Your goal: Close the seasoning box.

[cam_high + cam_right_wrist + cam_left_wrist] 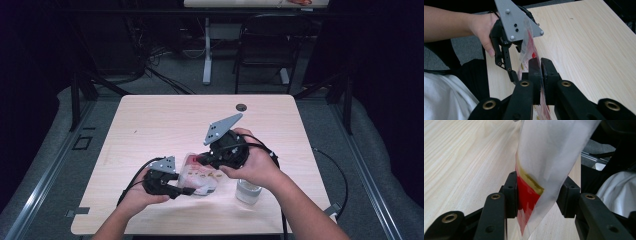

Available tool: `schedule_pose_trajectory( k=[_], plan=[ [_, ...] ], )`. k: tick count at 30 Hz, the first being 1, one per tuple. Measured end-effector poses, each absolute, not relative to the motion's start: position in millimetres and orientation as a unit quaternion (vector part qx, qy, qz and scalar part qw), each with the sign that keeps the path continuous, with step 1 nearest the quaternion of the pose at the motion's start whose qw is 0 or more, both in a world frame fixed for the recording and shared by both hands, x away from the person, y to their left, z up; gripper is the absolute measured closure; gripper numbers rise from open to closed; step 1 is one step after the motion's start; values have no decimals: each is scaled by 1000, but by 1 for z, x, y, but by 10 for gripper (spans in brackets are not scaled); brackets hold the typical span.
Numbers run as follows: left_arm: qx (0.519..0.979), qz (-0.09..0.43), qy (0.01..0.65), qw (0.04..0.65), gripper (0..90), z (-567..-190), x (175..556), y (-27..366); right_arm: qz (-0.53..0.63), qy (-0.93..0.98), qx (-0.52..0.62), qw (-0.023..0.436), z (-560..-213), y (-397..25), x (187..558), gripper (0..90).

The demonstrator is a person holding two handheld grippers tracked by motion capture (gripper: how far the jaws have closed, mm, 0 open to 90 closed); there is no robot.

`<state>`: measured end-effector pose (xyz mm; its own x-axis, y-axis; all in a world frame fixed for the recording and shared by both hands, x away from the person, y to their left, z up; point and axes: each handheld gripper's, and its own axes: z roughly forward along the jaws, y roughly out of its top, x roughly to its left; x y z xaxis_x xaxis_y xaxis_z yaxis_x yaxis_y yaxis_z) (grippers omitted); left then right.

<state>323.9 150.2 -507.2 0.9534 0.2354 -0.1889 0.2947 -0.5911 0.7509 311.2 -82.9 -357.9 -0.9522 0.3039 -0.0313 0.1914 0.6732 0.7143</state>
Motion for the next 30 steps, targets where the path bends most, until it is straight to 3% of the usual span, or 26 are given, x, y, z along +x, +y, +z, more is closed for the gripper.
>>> schedule_pose_trajectory(
  k=[30],
  plan=[
    [902,-27,150,403,600,-507,325,153,394,902,163,71,-378,-106,313,895]
  ],
)
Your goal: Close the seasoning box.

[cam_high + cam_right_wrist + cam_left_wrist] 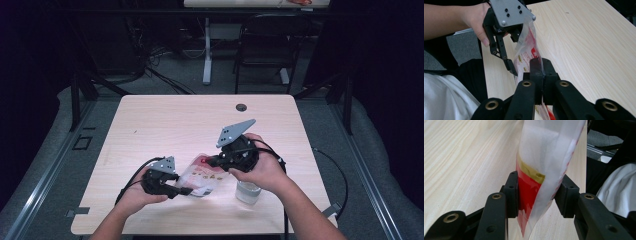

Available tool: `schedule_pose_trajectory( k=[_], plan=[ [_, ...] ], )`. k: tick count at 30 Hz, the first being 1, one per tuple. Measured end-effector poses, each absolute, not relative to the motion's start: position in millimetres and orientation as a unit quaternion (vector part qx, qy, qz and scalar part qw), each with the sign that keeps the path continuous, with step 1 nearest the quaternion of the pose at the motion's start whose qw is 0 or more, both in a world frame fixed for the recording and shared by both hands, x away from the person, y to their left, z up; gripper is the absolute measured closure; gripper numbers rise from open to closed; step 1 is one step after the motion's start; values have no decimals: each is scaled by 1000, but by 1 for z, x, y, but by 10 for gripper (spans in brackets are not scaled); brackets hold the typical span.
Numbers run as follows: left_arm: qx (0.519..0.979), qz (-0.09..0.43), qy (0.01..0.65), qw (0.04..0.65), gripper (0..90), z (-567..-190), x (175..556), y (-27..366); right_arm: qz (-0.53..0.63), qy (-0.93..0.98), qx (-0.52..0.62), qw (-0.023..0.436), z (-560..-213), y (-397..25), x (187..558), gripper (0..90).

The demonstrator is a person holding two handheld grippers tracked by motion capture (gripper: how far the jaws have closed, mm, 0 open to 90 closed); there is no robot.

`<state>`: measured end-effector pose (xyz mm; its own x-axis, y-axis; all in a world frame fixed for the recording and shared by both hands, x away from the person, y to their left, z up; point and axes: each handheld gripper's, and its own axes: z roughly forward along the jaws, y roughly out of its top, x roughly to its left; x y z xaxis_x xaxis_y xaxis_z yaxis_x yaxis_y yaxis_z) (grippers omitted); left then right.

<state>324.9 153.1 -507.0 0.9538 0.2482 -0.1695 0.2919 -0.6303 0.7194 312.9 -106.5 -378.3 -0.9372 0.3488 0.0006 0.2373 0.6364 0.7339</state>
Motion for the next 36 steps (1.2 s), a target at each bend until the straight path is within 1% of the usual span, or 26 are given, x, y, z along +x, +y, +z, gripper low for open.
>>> schedule_pose_trajectory(
  k=[18,26,27,30,36],
  plan=[
    [909,-29,153,388,605,-506,325,153,412,892,175,63,-394,-122,314,894],
    [910,-30,155,383,608,-505,325,153,417,890,170,74,-399,-128,314,894],
    [909,-38,154,386,609,-506,326,152,419,889,170,74,-400,-129,314,894],
    [910,-39,154,383,610,-507,326,151,420,888,169,75,-403,-131,314,893],
    [920,-27,155,360,611,-504,324,146,438,879,175,65,-415,-143,313,894]
  ],
)
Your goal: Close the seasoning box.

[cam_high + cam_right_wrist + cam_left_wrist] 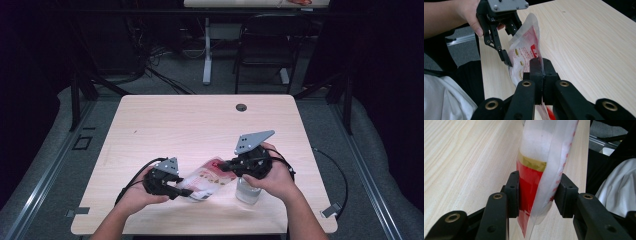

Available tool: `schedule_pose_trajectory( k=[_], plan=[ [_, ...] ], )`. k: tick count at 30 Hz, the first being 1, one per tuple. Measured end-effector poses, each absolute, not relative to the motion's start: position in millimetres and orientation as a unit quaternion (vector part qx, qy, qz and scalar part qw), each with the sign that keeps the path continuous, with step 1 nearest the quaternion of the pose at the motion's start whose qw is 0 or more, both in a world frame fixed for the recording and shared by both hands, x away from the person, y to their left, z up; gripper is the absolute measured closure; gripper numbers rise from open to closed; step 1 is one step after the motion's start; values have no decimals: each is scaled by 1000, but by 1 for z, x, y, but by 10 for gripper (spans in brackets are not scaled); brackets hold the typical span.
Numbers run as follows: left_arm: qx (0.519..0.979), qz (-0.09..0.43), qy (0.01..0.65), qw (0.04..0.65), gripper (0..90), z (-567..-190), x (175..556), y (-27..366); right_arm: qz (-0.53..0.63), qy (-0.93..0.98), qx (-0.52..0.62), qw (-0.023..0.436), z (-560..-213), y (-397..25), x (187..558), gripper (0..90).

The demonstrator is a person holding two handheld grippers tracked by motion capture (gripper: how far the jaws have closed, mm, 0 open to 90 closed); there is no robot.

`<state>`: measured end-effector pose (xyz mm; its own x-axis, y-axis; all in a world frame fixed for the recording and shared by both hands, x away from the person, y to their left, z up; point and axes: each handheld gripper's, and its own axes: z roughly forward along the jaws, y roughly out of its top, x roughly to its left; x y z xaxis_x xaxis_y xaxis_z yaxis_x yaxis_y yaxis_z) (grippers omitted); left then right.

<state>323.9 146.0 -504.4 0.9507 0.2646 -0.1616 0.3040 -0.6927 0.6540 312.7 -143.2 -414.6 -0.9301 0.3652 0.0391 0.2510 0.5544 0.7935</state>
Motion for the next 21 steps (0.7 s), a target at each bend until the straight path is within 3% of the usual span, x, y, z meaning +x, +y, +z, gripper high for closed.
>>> schedule_pose_trajectory(
  k=[21],
  plan=[
    [924,-17,156,350,623,-488,322,147,466,862,191,57,-425,-160,311,895]
  ],
)
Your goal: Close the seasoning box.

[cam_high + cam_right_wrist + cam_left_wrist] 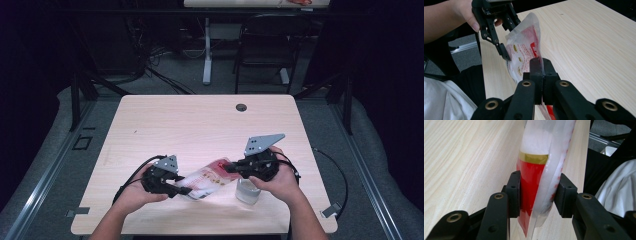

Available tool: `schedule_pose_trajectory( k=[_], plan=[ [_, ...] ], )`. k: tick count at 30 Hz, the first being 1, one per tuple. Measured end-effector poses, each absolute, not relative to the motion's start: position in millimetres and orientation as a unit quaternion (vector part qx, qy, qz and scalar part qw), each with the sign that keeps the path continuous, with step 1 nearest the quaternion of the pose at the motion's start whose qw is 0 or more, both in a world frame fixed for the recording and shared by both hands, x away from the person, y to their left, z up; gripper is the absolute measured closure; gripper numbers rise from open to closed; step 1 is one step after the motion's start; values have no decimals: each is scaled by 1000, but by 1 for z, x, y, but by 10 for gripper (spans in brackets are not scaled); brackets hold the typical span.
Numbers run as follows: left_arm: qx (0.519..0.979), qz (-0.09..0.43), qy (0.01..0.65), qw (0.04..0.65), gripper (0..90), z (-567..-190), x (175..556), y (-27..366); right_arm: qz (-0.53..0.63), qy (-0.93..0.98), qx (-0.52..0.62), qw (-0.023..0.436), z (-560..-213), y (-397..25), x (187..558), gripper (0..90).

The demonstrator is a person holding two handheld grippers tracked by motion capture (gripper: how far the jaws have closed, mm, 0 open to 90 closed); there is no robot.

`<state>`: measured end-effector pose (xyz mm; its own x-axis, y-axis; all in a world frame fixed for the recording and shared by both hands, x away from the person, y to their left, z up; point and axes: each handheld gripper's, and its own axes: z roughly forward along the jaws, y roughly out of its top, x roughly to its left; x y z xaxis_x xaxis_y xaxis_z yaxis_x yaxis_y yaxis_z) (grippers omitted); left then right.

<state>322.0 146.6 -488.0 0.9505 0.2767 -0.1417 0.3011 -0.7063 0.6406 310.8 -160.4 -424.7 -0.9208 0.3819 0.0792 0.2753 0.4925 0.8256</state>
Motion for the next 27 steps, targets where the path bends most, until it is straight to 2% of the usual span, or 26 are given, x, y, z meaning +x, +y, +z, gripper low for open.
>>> schedule_pose_trajectory(
  k=[27],
  plan=[
    [933,-23,153,326,633,-466,325,147,466,860,201,56,-430,-167,312,886]
  ],
)
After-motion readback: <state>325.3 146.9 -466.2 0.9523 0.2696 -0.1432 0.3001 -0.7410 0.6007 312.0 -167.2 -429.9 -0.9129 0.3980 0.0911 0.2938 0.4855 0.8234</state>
